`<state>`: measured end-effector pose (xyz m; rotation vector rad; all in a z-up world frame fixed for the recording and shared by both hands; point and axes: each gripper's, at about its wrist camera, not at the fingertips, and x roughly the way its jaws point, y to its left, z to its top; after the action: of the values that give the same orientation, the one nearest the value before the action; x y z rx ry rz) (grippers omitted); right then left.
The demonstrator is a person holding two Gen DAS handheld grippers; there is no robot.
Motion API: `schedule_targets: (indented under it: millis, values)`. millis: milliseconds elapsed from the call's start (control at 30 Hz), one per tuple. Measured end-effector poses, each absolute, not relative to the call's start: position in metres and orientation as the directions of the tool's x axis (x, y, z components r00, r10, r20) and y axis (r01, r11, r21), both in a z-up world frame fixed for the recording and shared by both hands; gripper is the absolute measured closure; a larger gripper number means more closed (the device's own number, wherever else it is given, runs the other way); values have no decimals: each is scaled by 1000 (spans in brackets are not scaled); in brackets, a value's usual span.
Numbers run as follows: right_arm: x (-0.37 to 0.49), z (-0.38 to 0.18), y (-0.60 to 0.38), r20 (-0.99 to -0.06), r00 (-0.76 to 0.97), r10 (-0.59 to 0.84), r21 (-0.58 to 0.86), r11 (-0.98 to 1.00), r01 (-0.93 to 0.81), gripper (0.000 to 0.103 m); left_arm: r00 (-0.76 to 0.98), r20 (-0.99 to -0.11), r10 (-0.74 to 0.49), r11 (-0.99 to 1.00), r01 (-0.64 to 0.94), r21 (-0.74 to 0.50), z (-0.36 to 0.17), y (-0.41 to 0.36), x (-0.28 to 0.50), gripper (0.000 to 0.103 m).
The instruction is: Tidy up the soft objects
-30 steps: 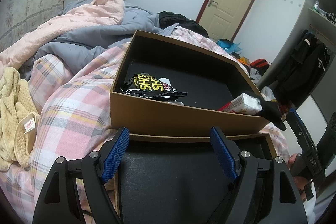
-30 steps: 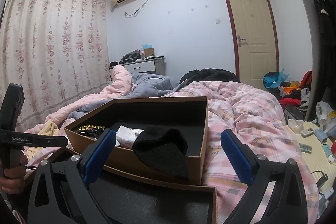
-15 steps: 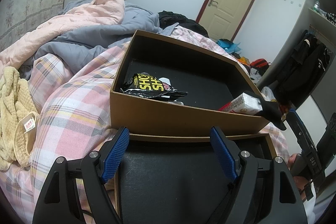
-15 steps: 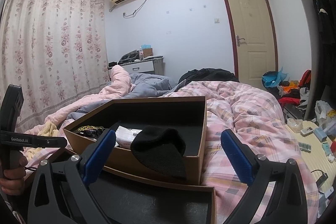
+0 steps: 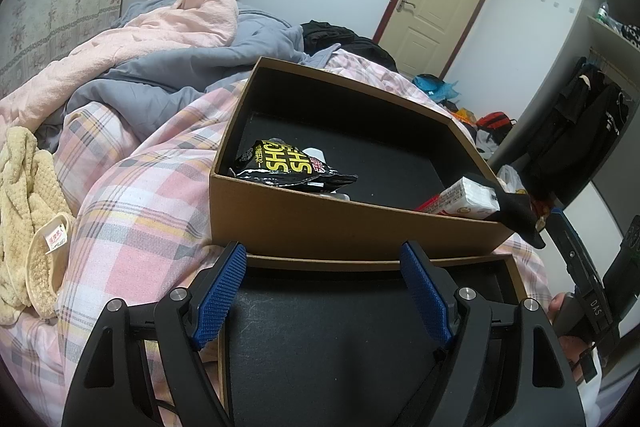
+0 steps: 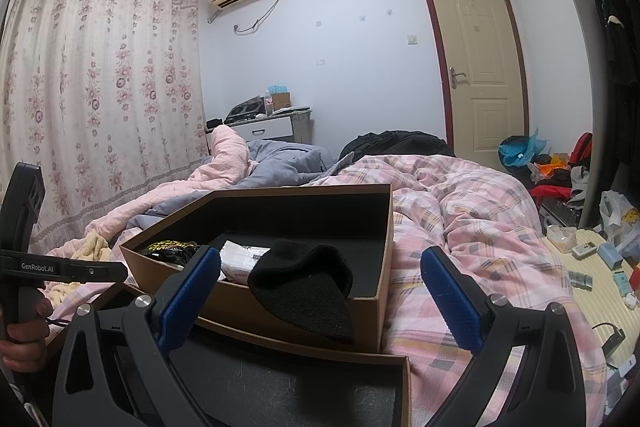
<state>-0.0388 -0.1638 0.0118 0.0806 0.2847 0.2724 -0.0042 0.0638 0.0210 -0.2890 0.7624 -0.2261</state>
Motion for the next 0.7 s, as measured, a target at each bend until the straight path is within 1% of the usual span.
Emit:
schedule_targets:
  millis: [500, 600, 700]
  values:
    - [-39, 12, -165, -265, 923, 278, 120, 960, -255, 3, 701, -646, -302, 938, 98, -332, 21, 63, -4, 26]
    - [-39, 12, -166, -263, 924, 277, 120, 960, -254, 3, 693, -658, -295, 944, 103, -314, 19, 59, -4, 26]
    - [-40, 14, -169, -254, 928, 274, 141, 959, -244, 3, 639, -692, -336, 939, 164, -304, 21, 46, -3, 26]
